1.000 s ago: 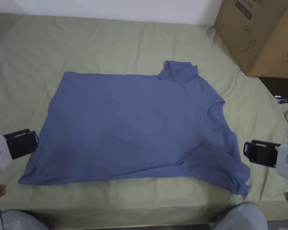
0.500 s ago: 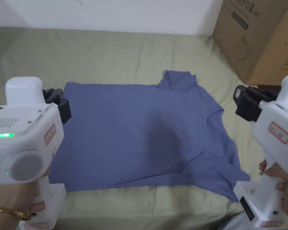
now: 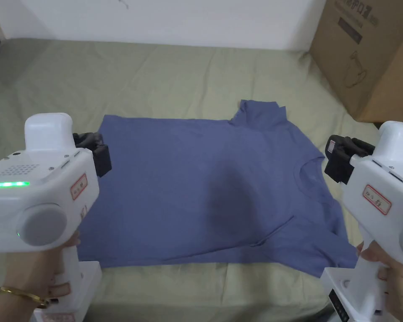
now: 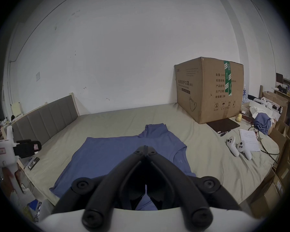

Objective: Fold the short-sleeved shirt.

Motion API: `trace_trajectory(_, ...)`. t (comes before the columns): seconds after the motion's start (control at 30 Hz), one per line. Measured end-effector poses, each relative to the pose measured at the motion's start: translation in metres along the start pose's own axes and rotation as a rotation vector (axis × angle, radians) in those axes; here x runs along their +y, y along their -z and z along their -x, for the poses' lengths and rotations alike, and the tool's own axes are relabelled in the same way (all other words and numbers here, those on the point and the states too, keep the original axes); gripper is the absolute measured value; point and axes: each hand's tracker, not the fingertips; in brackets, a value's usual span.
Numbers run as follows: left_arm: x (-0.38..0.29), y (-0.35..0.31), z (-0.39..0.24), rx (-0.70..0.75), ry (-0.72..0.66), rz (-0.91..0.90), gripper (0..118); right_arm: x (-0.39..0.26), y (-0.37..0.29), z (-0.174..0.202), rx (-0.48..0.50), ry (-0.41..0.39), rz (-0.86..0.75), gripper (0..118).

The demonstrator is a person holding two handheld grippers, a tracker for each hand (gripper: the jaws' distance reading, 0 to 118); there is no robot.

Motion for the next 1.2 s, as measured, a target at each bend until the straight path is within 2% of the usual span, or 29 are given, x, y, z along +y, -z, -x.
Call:
trace_trajectory(0.03,0.000,0.004,0.008,-0.009,0.004,0.054,56,-0.001,0.002,-0.002,0.001,0.005,0.007,0)
trace_trajectory(0.07,-0.001,0.011,0.015,0.005,-0.005,0.113,92,-0.003,0.003,-0.003,0.008,0.010,0.017,0)
trace_trajectory(0.1,-0.002,0.015,0.020,0.021,-0.016,0.193,114,-0.004,0.005,-0.004,0.008,0.014,0.031,0)
trace_trajectory(0.23,-0.022,0.029,0.060,0.093,-0.147,0.412,114,-0.013,0.015,-0.011,-0.005,-0.006,0.065,0)
trace_trajectory(0.3,-0.039,0.034,0.077,0.116,-0.170,0.496,114,-0.019,0.017,-0.011,-0.008,-0.013,0.089,0)
trace_trajectory(0.43,-0.077,0.047,0.093,0.229,-0.065,0.647,114,-0.027,0.019,-0.013,-0.019,-0.026,0.128,0)
trace_trajectory(0.47,-0.083,0.052,0.095,0.221,-0.072,0.636,114,-0.029,0.020,-0.013,-0.026,-0.028,0.136,0)
trace_trajectory(0.53,-0.096,0.055,0.100,0.271,-0.019,0.740,105,-0.031,0.021,-0.015,-0.029,-0.026,0.146,0)
trace_trajectory(0.57,-0.101,0.057,0.100,0.252,-0.036,0.758,93,-0.032,0.020,-0.014,-0.035,-0.026,0.150,0)
trace_trajectory(0.63,-0.109,0.061,0.098,0.205,-0.111,0.754,27,-0.034,0.020,-0.015,-0.046,-0.029,0.161,0)
trace_trajectory(0.67,-0.113,0.063,0.097,0.217,-0.115,0.765,6,-0.035,0.019,-0.016,-0.051,-0.031,0.166,0)
trace_trajectory(0.77,-0.119,0.060,0.092,0.192,-0.167,0.748,3,-0.037,0.018,-0.021,-0.065,-0.034,0.178,0)
trace_trajectory(0.87,-0.108,0.052,0.089,0.196,-0.150,0.732,2,-0.037,0.018,-0.030,-0.084,-0.027,0.211,0)
trace_trajectory(0.97,-0.085,0.031,0.088,0.170,-0.209,0.634,2,-0.037,0.019,-0.043,-0.101,-0.004,0.291,1)
trace_trajectory(1.0,-0.078,0.026,0.086,0.169,-0.223,0.596,2,-0.037,0.020,-0.049,-0.107,0.006,0.326,12)
trace_trajectory(1.03,-0.072,0.022,0.086,0.163,-0.236,0.566,2,-0.038,0.021,-0.054,-0.111,0.017,0.363,33)
trace_trajectory(1.07,-0.066,0.018,0.085,0.169,-0.232,0.561,2,-0.041,0.018,-0.047,-0.098,0.036,0.425,71)
trace_trajectory(1.1,-0.060,0.017,0.084,0.161,-0.245,0.522,2,-0.043,0.017,-0.046,-0.097,0.054,0.480,115)
trace_trajectory(1.2,-0.051,0.014,0.079,0.138,-0.223,0.534,2,-0.045,0.016,-0.046,-0.107,0.117,0.573,113)
